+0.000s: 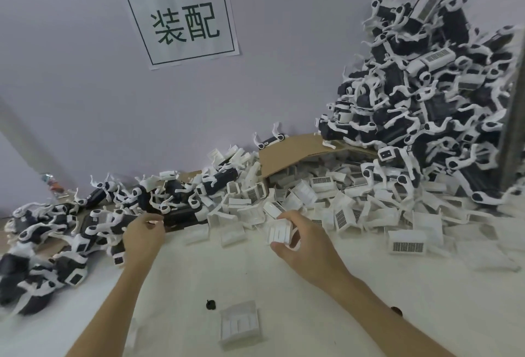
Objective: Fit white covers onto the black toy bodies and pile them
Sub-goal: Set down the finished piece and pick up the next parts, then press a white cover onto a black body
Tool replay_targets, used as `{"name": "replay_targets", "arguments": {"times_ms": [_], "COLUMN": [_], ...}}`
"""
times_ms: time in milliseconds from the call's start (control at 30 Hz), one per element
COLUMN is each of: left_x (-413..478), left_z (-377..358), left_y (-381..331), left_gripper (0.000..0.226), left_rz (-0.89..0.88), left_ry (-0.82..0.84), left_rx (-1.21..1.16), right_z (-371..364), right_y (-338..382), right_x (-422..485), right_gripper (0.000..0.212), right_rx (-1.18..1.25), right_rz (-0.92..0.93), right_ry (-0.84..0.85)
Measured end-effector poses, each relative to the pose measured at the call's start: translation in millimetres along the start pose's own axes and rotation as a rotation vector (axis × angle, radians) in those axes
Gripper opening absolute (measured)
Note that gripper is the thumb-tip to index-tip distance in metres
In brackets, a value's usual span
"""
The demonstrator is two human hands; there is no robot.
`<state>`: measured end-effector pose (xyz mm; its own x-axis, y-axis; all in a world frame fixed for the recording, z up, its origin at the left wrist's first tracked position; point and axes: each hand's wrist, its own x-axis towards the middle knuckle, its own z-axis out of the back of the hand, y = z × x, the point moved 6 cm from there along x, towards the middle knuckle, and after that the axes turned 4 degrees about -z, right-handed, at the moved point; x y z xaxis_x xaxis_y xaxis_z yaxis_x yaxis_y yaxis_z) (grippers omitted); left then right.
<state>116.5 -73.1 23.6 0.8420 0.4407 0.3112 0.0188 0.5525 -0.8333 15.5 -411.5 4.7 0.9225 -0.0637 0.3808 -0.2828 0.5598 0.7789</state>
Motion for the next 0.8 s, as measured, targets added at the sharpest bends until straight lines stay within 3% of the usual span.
{"name": "replay_targets", "arguments": {"times_ms": [100,200,267,300,367,433,567,700,800], "left_x": [-14.0,-34.0,-50.1,-56.3,-67.1,-76.5,-85.1,-82.1,-81.4], "left_z": [12.7,9.6,3.8,3.3,-4.3,-13.8,-17.0,-8.7,-7.0], "left_y": [-1.8,-16.6,-29.2,-35.6,-39.9,-35.0,-23.4,-10.9,-5.1], "left_gripper": [0.010,0.021,0.010,0.004,0.029,0.043,0.033,0.013,0.014], "left_rz": [0.232,0.323,0.231,0.116,-0.120,-0.232,-0.332,-0.296,-0.239], "left_ry": [-0.168,-0.115,-0.041,-0.024,0.035,0.062,0.006,-0.018,-0.043], "left_rx": [-0.629,-0.906,-0.767,-0.533,0.110,0.477,0.412,0.183,0.048], "right_z": [-0.5,-1.4,-1.9,-2.0,-3.0,-3.5,-2.5,0.7,3.3], "right_y": [2.6,5.5,6.1,6.3,5.9,5.3,7.3,11.6,15.7], "right_x": [1.2,1.3,0.0,-0.8,-1.8,-1.4,-0.6,-3.3,-3.7], "right_gripper": [0.037,0.040,0.042,0.042,0.042,0.042,0.048,0.053,0.055], "right_rx": [0.053,0.132,0.151,0.154,0.157,0.158,0.108,0.071,0.074], "right_rz": [0.003,0.002,0.001,0.002,0.003,0.008,0.084,0.161,0.202], "right_ry": [0.002,0.019,0.033,0.035,0.042,0.043,0.014,-0.037,-0.063]}}
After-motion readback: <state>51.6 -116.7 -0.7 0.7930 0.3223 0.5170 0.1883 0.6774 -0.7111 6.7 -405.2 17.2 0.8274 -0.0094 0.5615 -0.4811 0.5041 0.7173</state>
